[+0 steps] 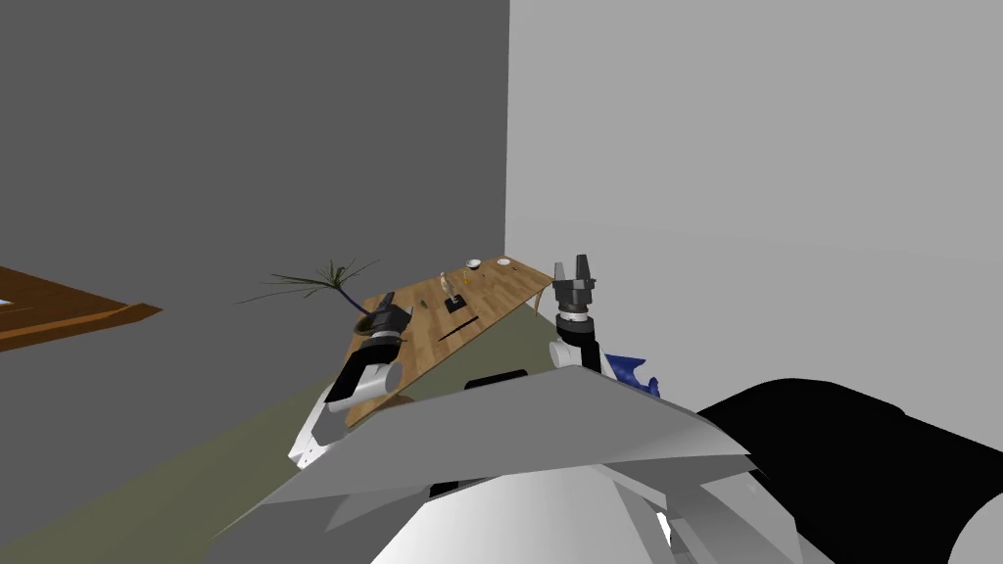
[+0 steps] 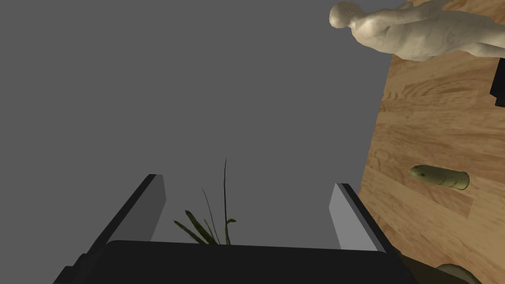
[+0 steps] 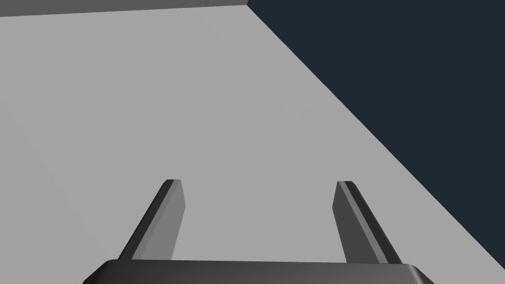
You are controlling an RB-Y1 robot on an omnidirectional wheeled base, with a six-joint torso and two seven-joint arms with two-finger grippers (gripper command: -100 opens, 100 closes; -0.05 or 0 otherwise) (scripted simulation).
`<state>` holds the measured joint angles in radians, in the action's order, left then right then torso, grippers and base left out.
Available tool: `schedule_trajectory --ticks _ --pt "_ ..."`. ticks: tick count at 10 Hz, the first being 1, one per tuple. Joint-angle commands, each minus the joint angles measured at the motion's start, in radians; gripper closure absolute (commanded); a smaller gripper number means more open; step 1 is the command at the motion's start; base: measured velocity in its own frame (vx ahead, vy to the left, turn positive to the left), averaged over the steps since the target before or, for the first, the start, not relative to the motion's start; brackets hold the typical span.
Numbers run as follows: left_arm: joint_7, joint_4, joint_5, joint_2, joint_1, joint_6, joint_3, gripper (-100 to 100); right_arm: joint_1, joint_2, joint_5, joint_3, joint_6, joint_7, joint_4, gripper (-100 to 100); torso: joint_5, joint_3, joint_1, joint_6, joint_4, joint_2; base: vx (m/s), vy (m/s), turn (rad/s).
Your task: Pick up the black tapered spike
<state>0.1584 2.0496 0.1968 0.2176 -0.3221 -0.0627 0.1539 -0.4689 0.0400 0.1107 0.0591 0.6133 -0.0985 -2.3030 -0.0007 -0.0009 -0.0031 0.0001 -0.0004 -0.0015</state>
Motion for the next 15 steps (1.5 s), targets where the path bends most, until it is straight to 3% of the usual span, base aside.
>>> schedule_trajectory --ticks 1,2,7,9,10,12,13,14,15 --pt "0.003 -0.022 0.004 -0.001 0.007 -0.05 0.001 -100 0.0 0.0 0.0 0.0 0.0 0.0 0.0 0 0.0 0.0 0.0 0.0 0.0 0.0 0.023 -0.051 -0.039" --pt "0.003 -0.022 0.004 -0.001 0.007 -0.053 0.001 -100 0.0 0.0 0.0 0.0 0.0 0.0 0.0 0 0.0 0.0 0.0 0.0 0.0 0.0 0.012 -0.026 0.003" --pt "0.039 -0.117 0.05 0.024 0.063 -0.208 0.043 -100 0.0 0.0 0.0 0.0 0.0 0.0 0.0 0 0.0 0.0 0.0 0.0 0.0 0.0 0.024 -0.048 -0.063" --pt "0.039 -0.117 0.05 0.024 0.063 -0.253 0.043 -100 0.0 0.0 0.0 0.0 0.0 0.0 0.0 0 0.0 0.0 0.0 0.0 0.0 0.0 0.015 -0.029 -0.019" --pt "0.05 -0.151 0.064 0.03 0.082 -0.285 0.058 -100 0.0 0.0 0.0 0.0 0.0 0.0 0.0 0 0.0 0.0 0.002 0.0 0.0 0.001 0.014 -0.035 -0.104" --pt "0.05 -0.151 0.064 0.03 0.082 -0.321 0.058 -100 0.0 0.0 0.0 0.0 0.0 0.0 0.0 0 0.0 0.0 0.001 0.0 0.0 0.001 0.015 -0.024 -0.016" --pt "0.061 -0.186 0.079 0.035 0.101 -0.354 0.073 -100 0.0 0.0 0.0 0.0 0.0 0.0 0.0 0 0.0 0.001 0.002 -0.001 0.0 0.001 0.023 -0.034 -0.097" --pt "0.061 -0.186 0.079 0.035 0.101 -0.382 0.073 -100 0.0 0.0 0.0 0.0 0.0 0.0 0.0 0 0.0 0.0 0.001 0.0 0.0 0.0 0.024 -0.034 -0.05" --pt "0.061 -0.186 0.079 0.035 0.101 -0.388 0.073 -100 0.0 0.0 0.0 0.0 0.0 0.0 0.0 0 0.0 0.0 0.001 0.0 0.0 0.0 0.012 -0.016 0.008"
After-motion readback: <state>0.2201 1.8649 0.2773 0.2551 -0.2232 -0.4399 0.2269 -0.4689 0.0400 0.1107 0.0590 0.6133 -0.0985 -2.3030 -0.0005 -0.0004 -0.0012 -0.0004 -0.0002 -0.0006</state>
